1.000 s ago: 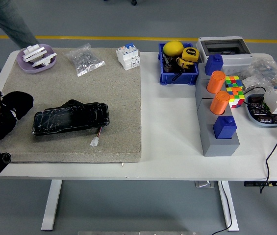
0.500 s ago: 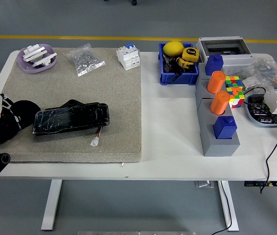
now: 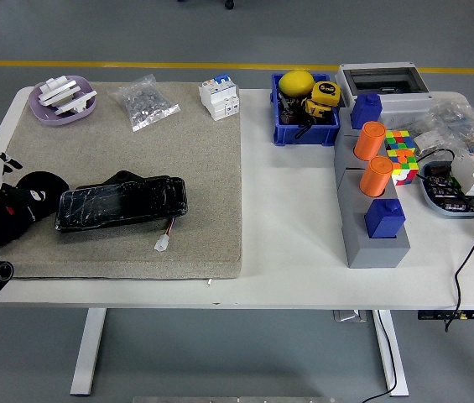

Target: Pick the rag up,wipe the panel,place it on the desk

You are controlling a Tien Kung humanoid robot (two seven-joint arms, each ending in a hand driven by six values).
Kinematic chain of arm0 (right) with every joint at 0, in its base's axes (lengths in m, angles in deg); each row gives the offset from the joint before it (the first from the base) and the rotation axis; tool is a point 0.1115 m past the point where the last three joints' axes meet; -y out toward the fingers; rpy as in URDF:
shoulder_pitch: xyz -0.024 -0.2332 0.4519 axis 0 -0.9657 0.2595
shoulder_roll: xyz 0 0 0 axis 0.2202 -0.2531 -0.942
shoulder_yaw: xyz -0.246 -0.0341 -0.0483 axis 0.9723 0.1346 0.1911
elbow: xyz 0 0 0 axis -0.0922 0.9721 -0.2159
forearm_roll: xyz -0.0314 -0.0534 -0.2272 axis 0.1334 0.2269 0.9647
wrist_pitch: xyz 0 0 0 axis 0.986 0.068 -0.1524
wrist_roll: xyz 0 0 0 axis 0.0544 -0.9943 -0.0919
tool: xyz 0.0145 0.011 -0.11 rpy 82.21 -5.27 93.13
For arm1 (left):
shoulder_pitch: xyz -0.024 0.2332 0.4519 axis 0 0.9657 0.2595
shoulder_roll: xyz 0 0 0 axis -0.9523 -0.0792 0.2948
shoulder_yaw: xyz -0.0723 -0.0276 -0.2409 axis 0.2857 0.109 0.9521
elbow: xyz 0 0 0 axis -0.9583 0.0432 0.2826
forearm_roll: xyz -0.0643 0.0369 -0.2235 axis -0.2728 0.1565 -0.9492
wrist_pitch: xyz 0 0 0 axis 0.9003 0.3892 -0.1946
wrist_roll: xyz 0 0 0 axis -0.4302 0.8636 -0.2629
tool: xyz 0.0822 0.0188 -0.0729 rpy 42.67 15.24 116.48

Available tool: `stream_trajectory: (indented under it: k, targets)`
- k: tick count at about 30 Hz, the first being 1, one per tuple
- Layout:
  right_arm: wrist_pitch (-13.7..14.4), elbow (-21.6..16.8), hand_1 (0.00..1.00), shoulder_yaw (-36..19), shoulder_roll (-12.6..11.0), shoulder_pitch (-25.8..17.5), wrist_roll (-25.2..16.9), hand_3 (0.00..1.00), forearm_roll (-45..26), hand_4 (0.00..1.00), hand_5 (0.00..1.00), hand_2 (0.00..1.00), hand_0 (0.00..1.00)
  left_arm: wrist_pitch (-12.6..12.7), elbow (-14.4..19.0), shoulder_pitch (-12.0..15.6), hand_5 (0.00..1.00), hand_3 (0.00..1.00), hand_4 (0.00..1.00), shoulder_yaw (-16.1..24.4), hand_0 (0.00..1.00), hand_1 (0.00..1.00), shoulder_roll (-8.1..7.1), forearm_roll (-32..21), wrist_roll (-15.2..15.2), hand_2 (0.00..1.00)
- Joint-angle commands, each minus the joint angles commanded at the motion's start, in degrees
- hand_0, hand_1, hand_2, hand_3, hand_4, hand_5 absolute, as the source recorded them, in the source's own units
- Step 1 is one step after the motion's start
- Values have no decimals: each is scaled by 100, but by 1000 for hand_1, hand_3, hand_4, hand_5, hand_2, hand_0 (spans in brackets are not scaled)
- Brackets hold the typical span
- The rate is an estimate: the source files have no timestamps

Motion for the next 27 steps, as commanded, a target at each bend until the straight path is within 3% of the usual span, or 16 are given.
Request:
stream_trajectory:
  k: [5,12,21,27]
  targets:
    - [11,0,319,-120,-4,-23,41,623,102,998,573,626,714,-188,597,190,401,743,998,259,522,732,-144,86,159,767]
    - [14,0,319,-121,19,-47,52,623,130,998,573,627,714,-211,1273,413,425,750,998,676,526,734,-253,99,182,769]
    - [14,0,334,-86,84,-57,68,625,155,998,572,629,716,-119,1581,559,466,747,998,965,566,736,-43,-10,158,766]
    - [24,0,338,-141,122,-86,106,623,210,998,572,630,717,-56,1934,563,481,742,998,913,596,739,91,296,182,767]
